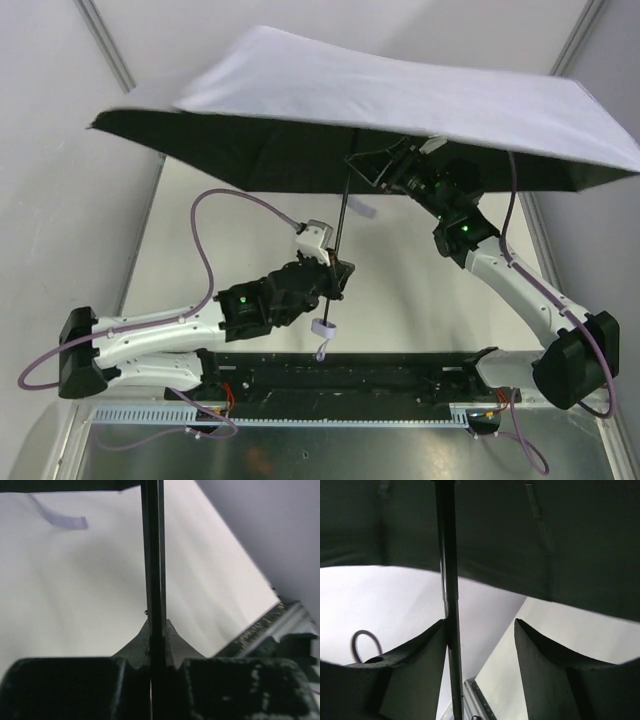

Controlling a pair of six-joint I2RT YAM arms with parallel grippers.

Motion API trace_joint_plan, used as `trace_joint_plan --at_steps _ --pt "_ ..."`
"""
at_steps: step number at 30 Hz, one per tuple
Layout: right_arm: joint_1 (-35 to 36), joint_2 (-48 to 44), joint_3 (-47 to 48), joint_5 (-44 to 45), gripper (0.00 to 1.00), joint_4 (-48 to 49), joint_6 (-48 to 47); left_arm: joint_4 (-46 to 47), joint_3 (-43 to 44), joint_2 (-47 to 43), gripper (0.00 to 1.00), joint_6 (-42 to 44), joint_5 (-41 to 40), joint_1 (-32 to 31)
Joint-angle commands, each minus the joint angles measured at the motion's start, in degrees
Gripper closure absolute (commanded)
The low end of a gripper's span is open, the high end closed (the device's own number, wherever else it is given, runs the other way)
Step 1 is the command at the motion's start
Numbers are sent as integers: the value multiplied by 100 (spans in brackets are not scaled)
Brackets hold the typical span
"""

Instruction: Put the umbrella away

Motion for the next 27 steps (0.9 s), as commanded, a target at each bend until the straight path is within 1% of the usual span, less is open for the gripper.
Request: trace_joint_plan --at_steps 1,3,5,8,9,11,13,14,15,16,17,18,20,21,23,27 --pt "240 78 286 505 40 -497 -474 427 609 212 100 654 -1494 -220" --pt "407 61 385 819 42 -721 -651 316 735 358 100 667 -1640 -303" --pt "573 28 485 1126 46 -949 -864 125 877 471 100 668 -1746 -369" --pt "725 32 609 1273 49 -1105 -1052 -28 995 544 100 676 -1769 -440" --pt "739 35 625 1246 52 -1098 -1070 -66 1024 547 100 678 -1764 -465" --pt "700 48 639 1109 68 -1061 -1050 -139 1094 545 100 682 -1731 -507" --pt "599 80 638 787 90 -913 -977 -219 1118 476 100 687 -1538 -521" --pt "539 94 640 542 95 -769 -940 -237 1064 386 98 649 -1389 -519" --pt "483 105 636 243 97 -575 -913 -241 962 257 91 555 -1156 -470" --pt "442 106 638 -69 99 -363 -895 -226 827 92 80 358 -851 -384" --pt "412 85 640 -286 99 -196 -886 -183 650 -83 64 172 -448 -231" --pt "393 35 640 -439 100 -90 -881 -56 443 -272 51 18 158 -18" --pt "337 -64 634 -747 100 88 -816 652 -163 -618 34 -162 1362 486" --pt "294 -88 633 -920 100 223 -724 937 -438 -750 29 -259 1828 714" --pt "255 -80 621 -1227 100 608 -397 1258 -768 -878 24 -337 2465 1063" --pt "243 56 557 -1606 100 1587 301 1819 -810 -817 14 -302 3523 1180"
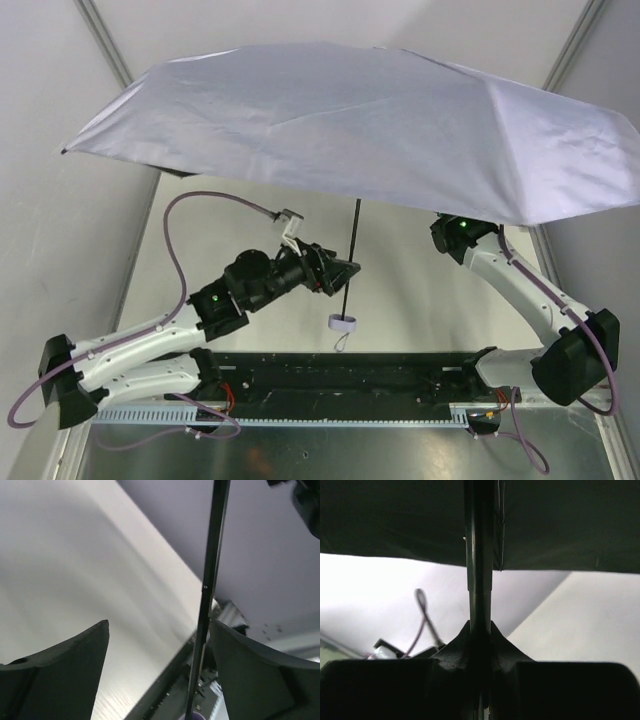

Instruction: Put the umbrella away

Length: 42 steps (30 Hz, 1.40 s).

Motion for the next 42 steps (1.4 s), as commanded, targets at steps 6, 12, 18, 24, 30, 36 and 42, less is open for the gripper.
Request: trace_joint_plan --at_steps 6,12,18,24,30,36,42 --pt "-10 249 25 -1107 100 3230 1699 1665 -1 266 33 -73 2502 67" --pt "269 -259 -112 364 85 1072 223 754 420 491 98 348 639 -196" --pt "363 -604 -79 2260 41 -482 -550 -67 962 811 100 709 -2336 -1365" --pt "237 -531 125 3224 34 -786 -517 -156 1034 1019 100 651 -3210 -1705" --pt "-14 -407 408 3516 33 -897 -290 -158 944 1026 100 657 -3416 -1764" --pt "-391 -220 428 3484 33 -611 429 -130 871 1009 100 556 -3202 -1776" --pt "-764 114 428 3273 34 -72 1394 -80 708 990 100 343 -2904 -1778"
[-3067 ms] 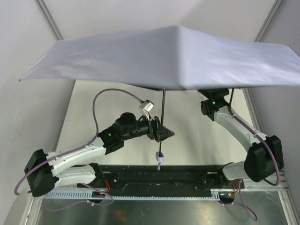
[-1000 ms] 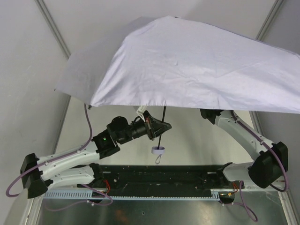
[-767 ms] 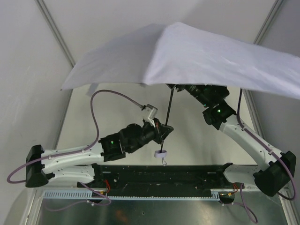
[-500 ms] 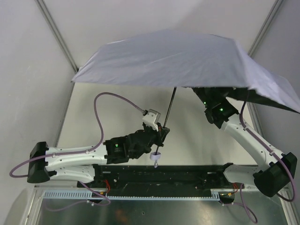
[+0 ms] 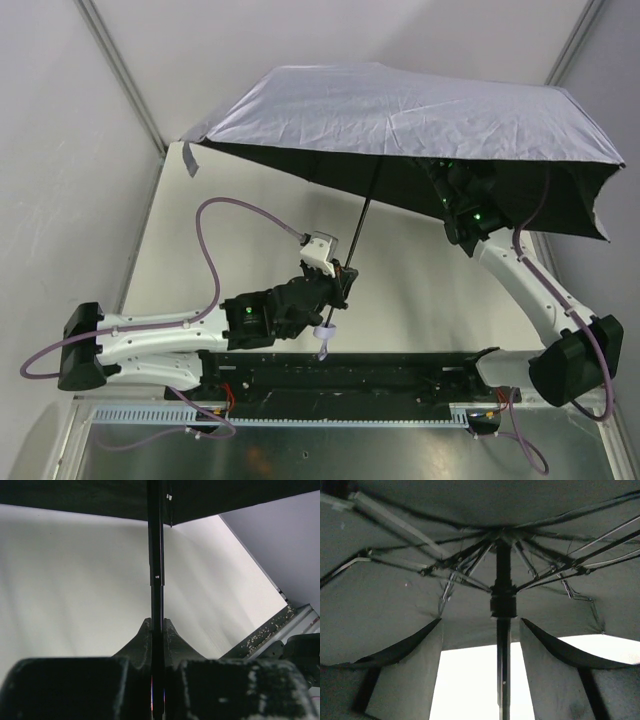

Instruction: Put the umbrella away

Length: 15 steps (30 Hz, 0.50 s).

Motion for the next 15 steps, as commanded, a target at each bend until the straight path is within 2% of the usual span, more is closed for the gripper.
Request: trace_joint_plan --at_steps 1,10,15 --pt "-224 266 236 -81 35 697 872 537 11 -125 100 -96 27 -42" --pt "-314 581 236 12 48 886 912 564 33 -45 100 -96 104 -128" --pt "-302 717 236 142 49 812 730 568 129 84 100 -27 99 -209"
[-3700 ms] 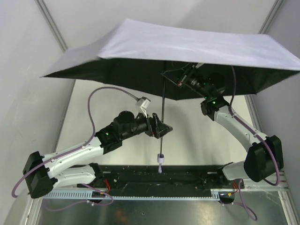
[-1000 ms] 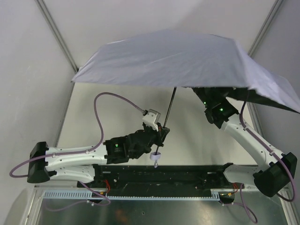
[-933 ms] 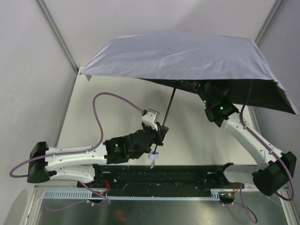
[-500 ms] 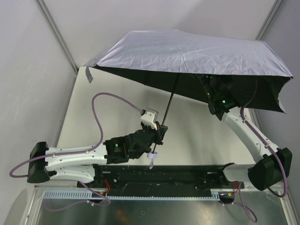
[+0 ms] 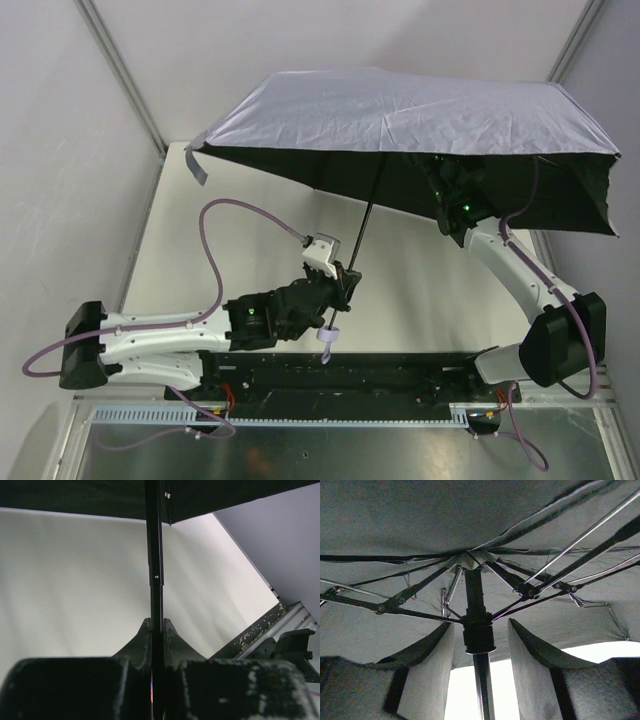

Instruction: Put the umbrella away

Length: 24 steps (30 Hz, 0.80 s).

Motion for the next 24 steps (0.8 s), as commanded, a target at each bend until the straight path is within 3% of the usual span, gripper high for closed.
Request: trace_joint_plan --at_steps 1,7,9,10,12,17,24 --pt "-34 119 233 256 50 280 -140 470 184 52 100 145 -28 -179" --pt "-86 193 330 651 57 213 -142 470 118 64 100 132 -184 -266" --pt "-170 223 356 587 72 216 -95 466 78 37 100 123 -218 -269" --pt "-232 225 361 494 86 202 -80 464 47 7 100 104 -206 -274" --pt "-310 212 364 271 96 187 -132 477 -36 -96 100 66 -145 -265" --pt "-190 -113 236 -1086 100 -23 -596 432 -96 -442 100 77 358 160" --pt "716 -1319 -1095 -1005 100 -30 -869 189 418 -413 100 695 244 576"
